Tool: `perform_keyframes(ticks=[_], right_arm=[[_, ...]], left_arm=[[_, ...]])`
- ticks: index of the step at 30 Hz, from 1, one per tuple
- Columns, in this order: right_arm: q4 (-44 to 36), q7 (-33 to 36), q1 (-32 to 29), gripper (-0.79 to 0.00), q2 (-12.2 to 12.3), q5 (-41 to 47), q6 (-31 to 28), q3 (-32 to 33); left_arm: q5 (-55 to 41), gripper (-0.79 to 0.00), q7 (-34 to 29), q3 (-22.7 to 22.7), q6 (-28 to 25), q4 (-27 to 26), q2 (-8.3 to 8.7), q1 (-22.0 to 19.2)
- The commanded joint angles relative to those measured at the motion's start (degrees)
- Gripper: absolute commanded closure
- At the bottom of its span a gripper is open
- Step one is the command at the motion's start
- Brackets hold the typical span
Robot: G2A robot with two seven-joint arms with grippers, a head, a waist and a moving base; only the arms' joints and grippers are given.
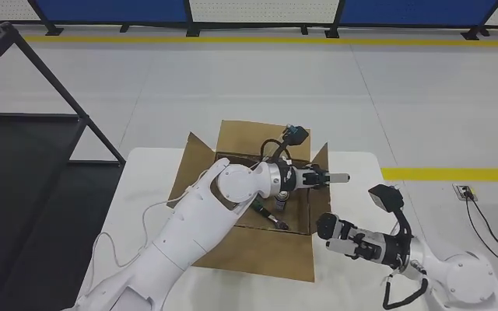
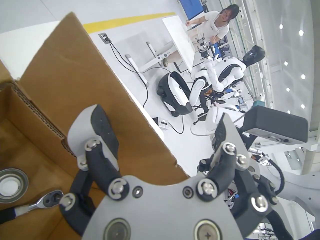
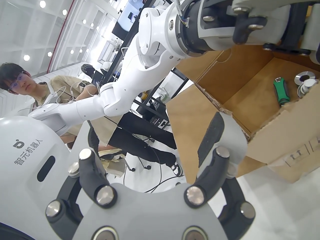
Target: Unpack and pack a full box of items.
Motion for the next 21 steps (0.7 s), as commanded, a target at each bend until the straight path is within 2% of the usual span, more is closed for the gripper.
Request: perform_keyframes(ticks=[1, 15, 21], right_arm=[[0.0, -0.3, -0.2, -0.785, 0.1, -0.1, 0.1, 0.1], [0.1, -5.0, -0.4, -0.785, 0.9, -3.5, 3.1, -0.1], [-0.9, -5.7, -1.3, -0.785, 1.2, -2.8, 2.4, 0.4]], left_arm=[[0.2, -0.785, -0.1, -0.3, -0.2, 0.1, -0.01, 0.2], [1.3, -0.785, -1.2, -3.1, -0.4, -1.6, 0.23, 2.0], [1.3, -0.785, -2.0, -4.6, -0.3, -2.7, 0.57, 3.3]])
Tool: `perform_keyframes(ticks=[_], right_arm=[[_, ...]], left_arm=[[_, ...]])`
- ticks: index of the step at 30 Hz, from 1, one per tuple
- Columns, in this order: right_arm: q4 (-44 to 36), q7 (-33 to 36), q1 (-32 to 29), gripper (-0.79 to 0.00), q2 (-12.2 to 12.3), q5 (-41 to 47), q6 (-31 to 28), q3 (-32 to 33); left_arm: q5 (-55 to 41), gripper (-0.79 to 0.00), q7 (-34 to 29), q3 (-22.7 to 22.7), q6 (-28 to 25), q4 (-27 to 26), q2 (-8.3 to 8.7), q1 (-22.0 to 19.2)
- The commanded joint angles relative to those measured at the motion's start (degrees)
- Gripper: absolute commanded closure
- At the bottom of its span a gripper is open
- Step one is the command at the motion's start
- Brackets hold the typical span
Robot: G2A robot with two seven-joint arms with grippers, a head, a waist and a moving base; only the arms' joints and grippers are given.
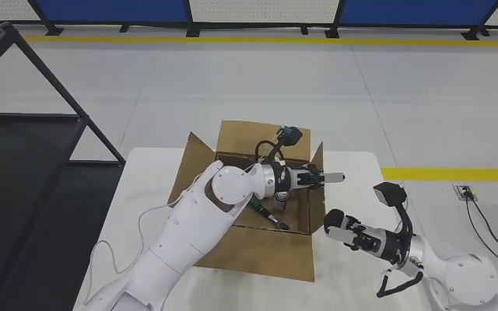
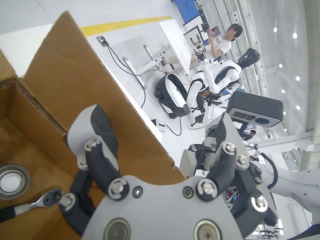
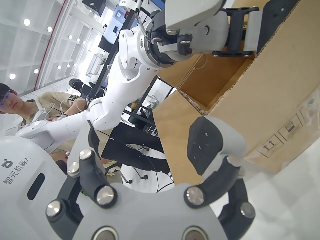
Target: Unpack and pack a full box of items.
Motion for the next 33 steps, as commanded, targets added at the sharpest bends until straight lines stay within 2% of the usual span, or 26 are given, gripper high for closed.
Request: perform_keyframes(ticks=[1, 8, 15, 25, 33], right_arm=[[-0.5, 0.4, -0.4, -0.785, 0.1, 1.0, -0.9, 0.2], [-2.0, 1.6, -1.7, -0.785, 0.5, 3.7, -3.6, 0.7], [-3.1, 0.3, -3.0, -0.785, 0.8, 4.4, -4.7, 0.8], [-4.5, -4.0, -3.4, -0.785, 1.1, -1.7, -0.1, 0.4], [-3.5, -5.9, -4.0, -0.785, 1.6, -5.4, 3.9, 2.3]], left_arm=[[0.1, -0.785, -0.4, -0.4, 0.1, -0.5, 0.09, 0.3], [0.2, -0.785, -0.4, 0.0, 0.8, -1.3, -0.45, 0.6], [-1.0, -0.785, -0.1, 2.3, 0.2, 1.9, -2.20, -1.0], [-2.8, -0.785, 0.0, 3.5, -2.3, 7.9, -4.41, -3.8], [-2.8, -0.785, -1.3, 1.9, -4.4, 8.4, -4.34, -3.5]])
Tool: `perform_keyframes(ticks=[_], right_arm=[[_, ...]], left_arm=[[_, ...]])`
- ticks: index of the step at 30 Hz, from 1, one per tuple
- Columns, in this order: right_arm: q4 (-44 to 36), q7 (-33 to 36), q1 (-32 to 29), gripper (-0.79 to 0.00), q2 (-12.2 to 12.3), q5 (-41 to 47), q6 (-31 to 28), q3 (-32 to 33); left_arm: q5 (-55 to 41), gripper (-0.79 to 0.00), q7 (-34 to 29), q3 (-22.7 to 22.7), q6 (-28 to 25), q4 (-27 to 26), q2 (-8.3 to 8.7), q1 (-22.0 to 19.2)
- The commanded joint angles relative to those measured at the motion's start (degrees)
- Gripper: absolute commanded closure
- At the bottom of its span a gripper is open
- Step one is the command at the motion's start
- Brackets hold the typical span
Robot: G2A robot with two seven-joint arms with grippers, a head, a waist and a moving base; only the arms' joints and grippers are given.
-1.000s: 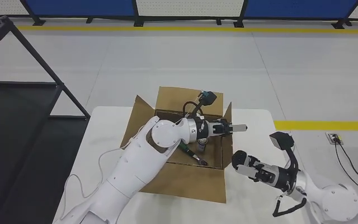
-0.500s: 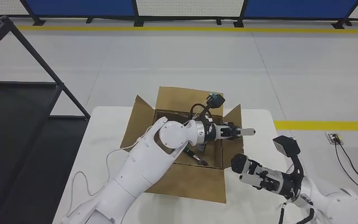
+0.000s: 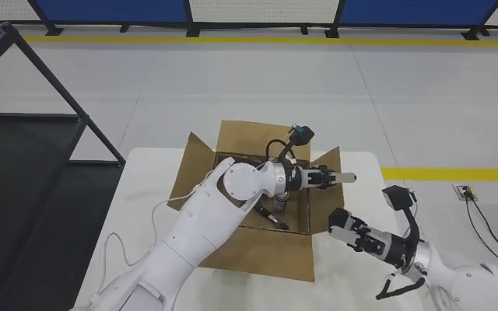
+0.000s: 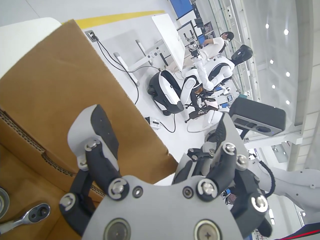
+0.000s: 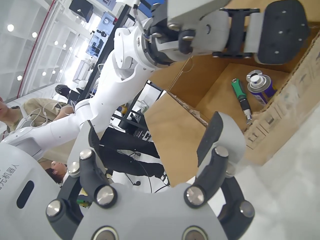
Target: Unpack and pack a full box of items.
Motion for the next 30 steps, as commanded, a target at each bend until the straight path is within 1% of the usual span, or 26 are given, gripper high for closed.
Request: perform_keyframes(ticks=[1, 6, 9, 11, 15, 18, 22, 25, 30], right_arm=[[0.2, -0.6, 0.0, -0.785, 0.1, -0.6, 1.1, 0.2], [0.9, -1.9, 0.8, -0.785, 0.2, -1.1, 2.9, 0.0], [1.4, -2.3, 1.5, -0.785, 0.3, -1.4, 3.6, -0.9], [1.9, -2.7, 2.2, -0.785, 0.3, -1.9, 4.2, -1.8], [5.4, -4.0, 3.9, -0.785, 0.2, -0.3, 4.2, -2.6], [7.7, -4.5, 4.7, -0.785, 0.2, 1.6, 3.5, -2.6], [9.3, -5.3, 5.0, -0.785, 0.2, 3.8, 2.3, -2.1], [9.6, -5.6, 4.9, -0.785, 0.3, 4.7, 1.8, -2.0], [9.6, -5.6, 4.9, -0.785, 0.3, 4.7, 1.8, -2.0]], left_arm=[[0.3, -0.785, -0.3, -0.7, -0.4, -0.3, 0.24, 0.5], [1.8, -0.785, 0.9, -2.9, -1.1, -2.5, 1.12, 2.2], [3.1, -0.785, 2.4, -6.1, -1.6, -5.5, 2.41, 4.1], [4.7, -0.785, 3.0, -8.8, -1.5, -8.5, 3.60, 6.4], [8.2, -0.785, 3.9, -14.5, -0.2, -16.8, 6.02, 12.6], [13.0, -0.785, 5.0, -18.3, 2.0, -24.0, 7.66, 18.0], [18.1, -0.785, 6.9, -23.6, 5.6, -33.3, 9.46, 25.4], [19.6, -0.785, 9.6, -27.5, 9.2, -39.4, 10.39, 31.1], [19.6, -0.785, 9.6, -27.5, 9.2, -39.4, 10.39, 31.1]])
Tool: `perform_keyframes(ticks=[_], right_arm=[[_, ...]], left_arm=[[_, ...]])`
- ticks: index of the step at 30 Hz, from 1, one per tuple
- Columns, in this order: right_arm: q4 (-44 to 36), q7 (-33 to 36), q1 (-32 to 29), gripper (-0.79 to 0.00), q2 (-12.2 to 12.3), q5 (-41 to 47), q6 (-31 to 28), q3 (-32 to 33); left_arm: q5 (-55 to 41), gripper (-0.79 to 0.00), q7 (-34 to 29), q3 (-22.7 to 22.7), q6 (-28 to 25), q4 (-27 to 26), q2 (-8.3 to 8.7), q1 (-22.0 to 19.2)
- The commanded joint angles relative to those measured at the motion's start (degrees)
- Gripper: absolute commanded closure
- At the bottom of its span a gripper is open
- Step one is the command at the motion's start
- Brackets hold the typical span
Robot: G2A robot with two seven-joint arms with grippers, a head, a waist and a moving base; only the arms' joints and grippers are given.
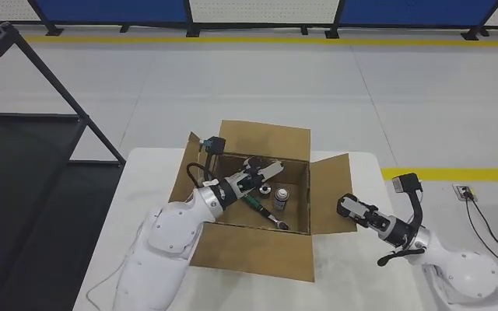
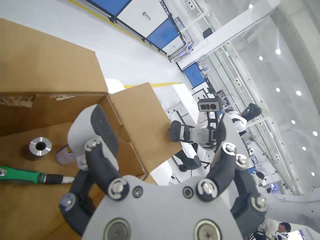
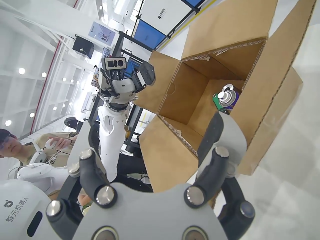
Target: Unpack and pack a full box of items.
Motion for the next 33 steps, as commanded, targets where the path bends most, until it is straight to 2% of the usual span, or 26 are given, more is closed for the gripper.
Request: perform_keyframes(ticks=[1, 7, 9, 14, 21, 27, 33], right_arm=[[0.0, 0.0, 0.0, -0.785, 0.0, 0.0, 0.0, 0.0], [0.0, 0.0, 0.0, -0.785, 0.0, 0.0, 0.0, 0.0], [0.0, 0.0, 0.0, -0.785, 0.0, 0.0, 0.0, 0.0], [0.0, -2.4, -0.4, -0.785, 0.0, -1.1, 2.1, -0.7], [1.5, -1.5, 0.5, -0.785, 0.1, -0.5, 0.9, -1.4], [2.4, -1.0, 1.5, -0.785, 0.1, -0.3, 0.6, -2.1], [3.3, -0.7, 3.2, -0.785, 0.2, 0.0, 0.8, -2.9]], left_arm=[[0.0, -0.785, 0.0, 0.0, 0.0, 0.1, 0.00, -0.1], [0.0, -0.785, 0.0, 0.0, 0.0, 0.1, 0.00, -0.1], [1.9, -0.785, 2.0, -0.2, 0.7, 0.1, 0.06, 0.5], [5.2, -0.785, 8.6, 0.1, 5.0, -1.8, 0.03, 3.7], [10.6, -0.785, 15.9, -2.0, 9.5, -2.6, 0.43, 7.0], [14.0, -0.785, 22.3, -3.8, 13.1, -7.2, 0.68, 11.8], [14.9, -0.785, 25.5, -5.8, 18.3, -11.0, 0.82, 15.7]])
